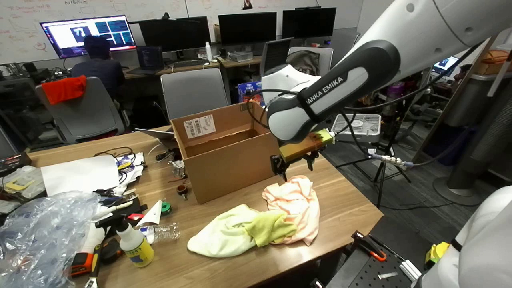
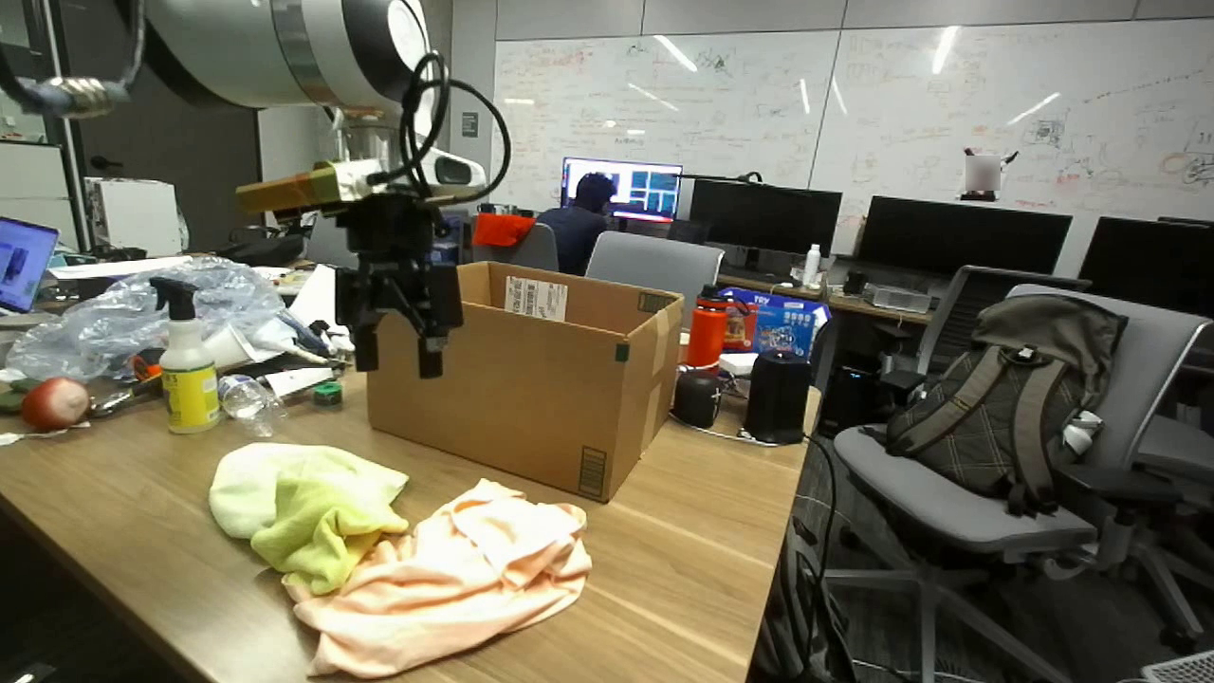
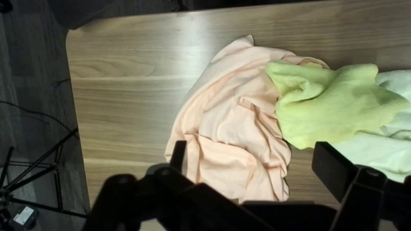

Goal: Put the shirts and towels in the box respectively one at a time

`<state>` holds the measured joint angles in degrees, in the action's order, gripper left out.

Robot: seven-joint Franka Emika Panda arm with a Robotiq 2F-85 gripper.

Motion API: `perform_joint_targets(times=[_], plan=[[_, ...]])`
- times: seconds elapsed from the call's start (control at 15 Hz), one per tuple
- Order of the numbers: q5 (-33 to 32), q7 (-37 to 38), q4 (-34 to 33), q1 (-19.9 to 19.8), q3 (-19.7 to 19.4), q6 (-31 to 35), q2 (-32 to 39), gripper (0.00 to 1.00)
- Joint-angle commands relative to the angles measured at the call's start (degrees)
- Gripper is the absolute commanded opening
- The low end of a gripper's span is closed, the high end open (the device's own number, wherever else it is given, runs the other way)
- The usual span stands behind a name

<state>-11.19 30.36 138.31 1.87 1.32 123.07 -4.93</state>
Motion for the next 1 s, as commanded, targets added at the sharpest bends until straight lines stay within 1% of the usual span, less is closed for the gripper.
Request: perform_joint_targets(times=[0.0,0.27,0.6,0.93], plan=[[1.7,0.0,6.1,-1.8,-0.6,5.8,-2.0,1.0],[2.6,-2.0,8.4,-2.0,-0.4,12.2,-0.3,1.0],[4.7,-4.9,7.9,-1.9,-0.4,18.9,4.4,1.0],[4.0,-6.6,6.2,-2.4,-2.0,22.4,10.7,1.0]])
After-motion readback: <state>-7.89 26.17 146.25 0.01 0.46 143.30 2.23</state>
